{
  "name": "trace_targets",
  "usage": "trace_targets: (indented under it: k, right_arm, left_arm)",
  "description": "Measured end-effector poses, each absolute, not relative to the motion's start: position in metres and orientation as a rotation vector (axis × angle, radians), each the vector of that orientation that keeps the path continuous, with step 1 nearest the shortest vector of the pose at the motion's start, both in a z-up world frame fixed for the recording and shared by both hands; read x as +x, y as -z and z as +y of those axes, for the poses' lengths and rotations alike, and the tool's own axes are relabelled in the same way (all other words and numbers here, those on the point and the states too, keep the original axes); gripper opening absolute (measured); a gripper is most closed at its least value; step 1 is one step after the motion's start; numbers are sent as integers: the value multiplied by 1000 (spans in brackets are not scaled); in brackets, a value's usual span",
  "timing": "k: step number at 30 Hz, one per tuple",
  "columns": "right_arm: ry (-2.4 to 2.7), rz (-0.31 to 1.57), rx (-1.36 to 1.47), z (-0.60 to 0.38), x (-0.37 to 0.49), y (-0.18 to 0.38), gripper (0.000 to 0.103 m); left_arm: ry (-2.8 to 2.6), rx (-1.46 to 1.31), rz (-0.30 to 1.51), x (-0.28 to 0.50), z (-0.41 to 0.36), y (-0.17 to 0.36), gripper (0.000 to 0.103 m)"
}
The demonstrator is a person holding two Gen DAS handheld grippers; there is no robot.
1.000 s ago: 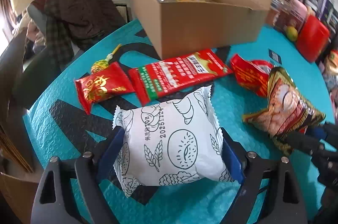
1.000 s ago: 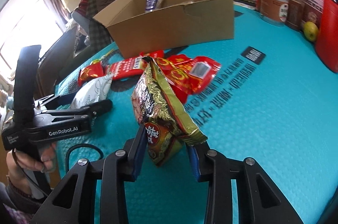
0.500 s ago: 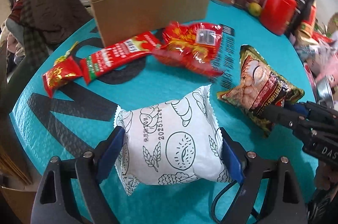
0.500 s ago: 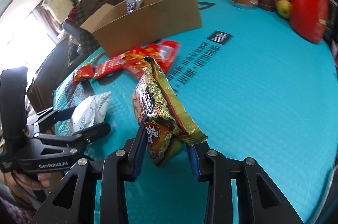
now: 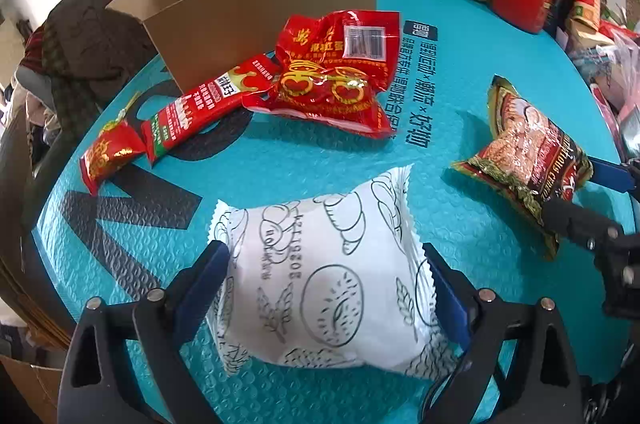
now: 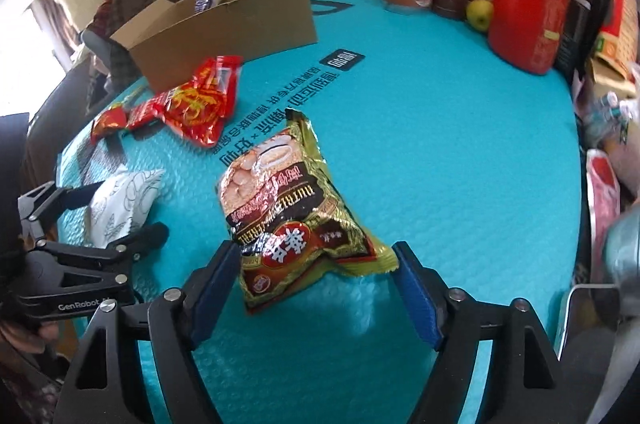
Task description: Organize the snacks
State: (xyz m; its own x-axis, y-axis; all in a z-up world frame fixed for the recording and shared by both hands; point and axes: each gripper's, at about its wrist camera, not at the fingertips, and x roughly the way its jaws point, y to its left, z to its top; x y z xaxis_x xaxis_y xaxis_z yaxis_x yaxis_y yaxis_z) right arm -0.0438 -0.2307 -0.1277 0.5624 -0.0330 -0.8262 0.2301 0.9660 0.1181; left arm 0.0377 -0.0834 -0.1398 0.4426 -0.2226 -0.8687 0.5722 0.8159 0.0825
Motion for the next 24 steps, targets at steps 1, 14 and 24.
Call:
trace_targets:
  k: [1,14,24]
  right_arm:
    - [162,963,209,-231,-42,128,91]
    - [115,862,51,-219,-34,112,97]
    - [8,887,32,-207,-13,119,97]
  left_arm:
    - [507,392,997,38,-83,141,98]
    - [462,308,908,39,-66,120,101]
    - [456,251,1062,50,-57,140,101]
